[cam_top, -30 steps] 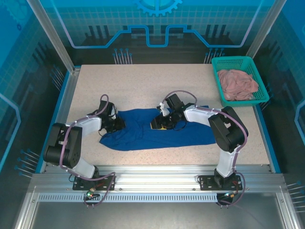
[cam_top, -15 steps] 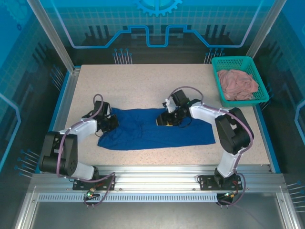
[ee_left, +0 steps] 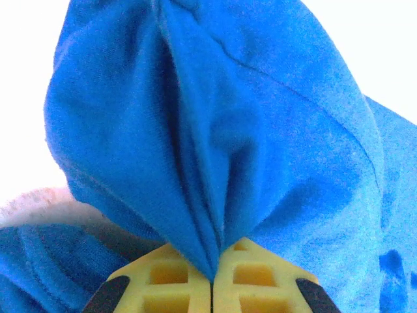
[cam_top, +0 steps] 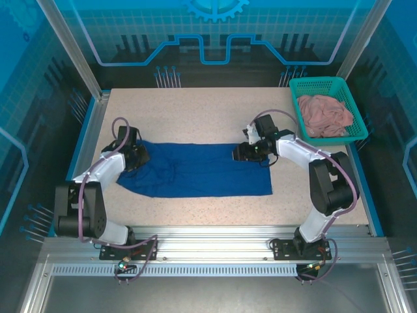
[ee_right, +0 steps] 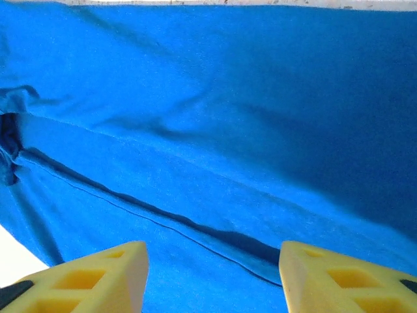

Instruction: Fold the inside-out t-shirt

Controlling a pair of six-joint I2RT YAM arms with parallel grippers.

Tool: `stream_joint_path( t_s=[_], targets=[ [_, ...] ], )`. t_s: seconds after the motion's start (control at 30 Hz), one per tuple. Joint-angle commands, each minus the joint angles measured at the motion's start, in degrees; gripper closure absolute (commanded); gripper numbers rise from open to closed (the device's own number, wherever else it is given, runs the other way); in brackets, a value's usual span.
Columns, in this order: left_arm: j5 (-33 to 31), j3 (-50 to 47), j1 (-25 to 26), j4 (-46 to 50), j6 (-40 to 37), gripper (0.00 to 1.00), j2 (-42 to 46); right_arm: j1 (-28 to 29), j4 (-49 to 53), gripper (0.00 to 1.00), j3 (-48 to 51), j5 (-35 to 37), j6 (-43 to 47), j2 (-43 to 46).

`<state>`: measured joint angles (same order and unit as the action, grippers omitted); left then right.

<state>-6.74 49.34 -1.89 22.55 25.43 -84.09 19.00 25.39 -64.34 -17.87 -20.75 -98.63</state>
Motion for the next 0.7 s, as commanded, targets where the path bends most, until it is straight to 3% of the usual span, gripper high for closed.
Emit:
stream_joint_path(
  t_s=[0.0,0.27,0.67],
  targets=[
    [-5.76,4.87,-1.75,4.0,-3.26,1.0,-3.79,1.64,-0.75,0.44,-2.12,0.7,0.6,-2.21],
    [-10.83,13.2,-4.6,8.66,-6.7,1.0,-10.83,3.58,-0.69,0.44,-3.64,2.49,2.61,-3.28],
    [-16.0,17.78,-6.03,11.21,-11.5,1.0,-13.2,3.32,2.17,0.44,-5.57,3.87,3.7,-5.01]
  ],
)
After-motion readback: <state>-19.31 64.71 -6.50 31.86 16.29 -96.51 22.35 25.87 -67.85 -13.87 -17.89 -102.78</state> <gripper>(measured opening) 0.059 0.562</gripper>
